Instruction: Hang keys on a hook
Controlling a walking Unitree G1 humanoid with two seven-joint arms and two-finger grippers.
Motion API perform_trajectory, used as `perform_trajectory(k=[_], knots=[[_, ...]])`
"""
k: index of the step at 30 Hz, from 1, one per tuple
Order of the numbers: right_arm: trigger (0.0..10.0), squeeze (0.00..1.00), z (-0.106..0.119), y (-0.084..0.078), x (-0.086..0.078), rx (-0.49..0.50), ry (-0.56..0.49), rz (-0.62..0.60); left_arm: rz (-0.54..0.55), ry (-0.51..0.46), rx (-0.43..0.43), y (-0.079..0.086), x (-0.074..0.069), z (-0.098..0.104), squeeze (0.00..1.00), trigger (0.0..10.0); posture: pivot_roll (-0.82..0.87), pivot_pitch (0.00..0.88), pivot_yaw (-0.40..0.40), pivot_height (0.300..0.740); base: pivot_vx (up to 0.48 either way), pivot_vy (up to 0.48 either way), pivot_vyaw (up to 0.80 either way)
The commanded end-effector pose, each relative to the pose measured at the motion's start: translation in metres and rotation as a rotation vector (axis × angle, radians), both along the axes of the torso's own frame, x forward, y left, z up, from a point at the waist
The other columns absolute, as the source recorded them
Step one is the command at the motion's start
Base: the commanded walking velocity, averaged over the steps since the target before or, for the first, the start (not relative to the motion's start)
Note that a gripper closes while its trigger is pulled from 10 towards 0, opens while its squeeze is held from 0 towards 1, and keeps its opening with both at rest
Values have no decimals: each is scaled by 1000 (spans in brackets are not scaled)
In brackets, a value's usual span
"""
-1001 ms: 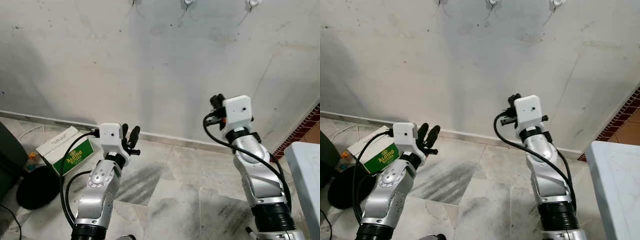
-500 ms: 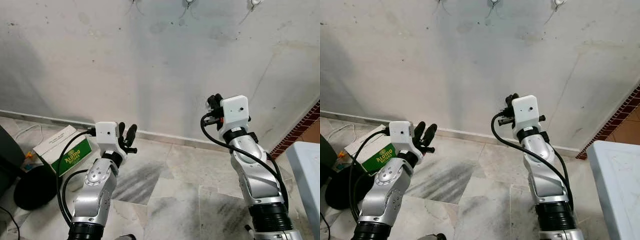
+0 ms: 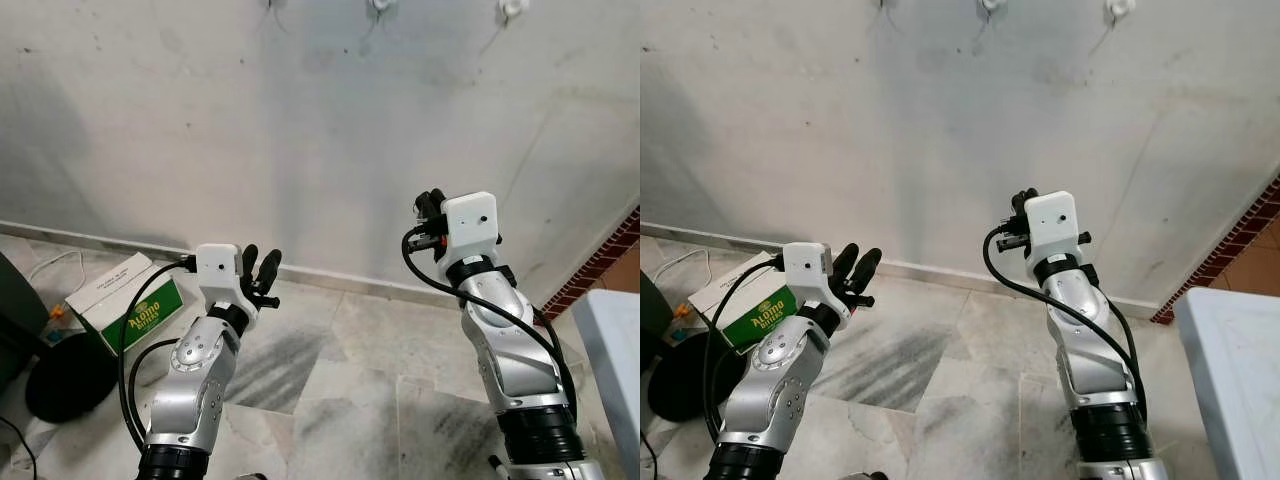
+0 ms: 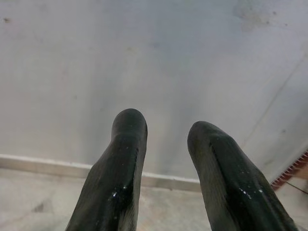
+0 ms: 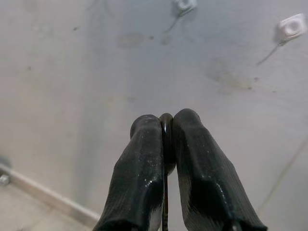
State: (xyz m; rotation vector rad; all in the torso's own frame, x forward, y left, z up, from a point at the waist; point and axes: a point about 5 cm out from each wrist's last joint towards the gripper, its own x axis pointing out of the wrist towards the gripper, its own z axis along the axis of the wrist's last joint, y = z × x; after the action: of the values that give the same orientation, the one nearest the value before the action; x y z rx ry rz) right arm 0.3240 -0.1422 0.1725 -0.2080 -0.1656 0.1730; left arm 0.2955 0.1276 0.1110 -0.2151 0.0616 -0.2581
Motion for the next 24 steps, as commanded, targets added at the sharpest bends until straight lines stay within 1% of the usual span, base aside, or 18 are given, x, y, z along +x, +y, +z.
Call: perform_trajectory(k=[1,24], knots=[[10000,0,3,-7,0,5,-6,-27,-22,0,-6,-4,0,0,0,10000,-102,89,-6,740,405,0,-406],[10000,0,1,-5,2,5,1,-23,-34,3,-7,-5,1,0,0,10000,-103,90,-5,740,430,0,0]])
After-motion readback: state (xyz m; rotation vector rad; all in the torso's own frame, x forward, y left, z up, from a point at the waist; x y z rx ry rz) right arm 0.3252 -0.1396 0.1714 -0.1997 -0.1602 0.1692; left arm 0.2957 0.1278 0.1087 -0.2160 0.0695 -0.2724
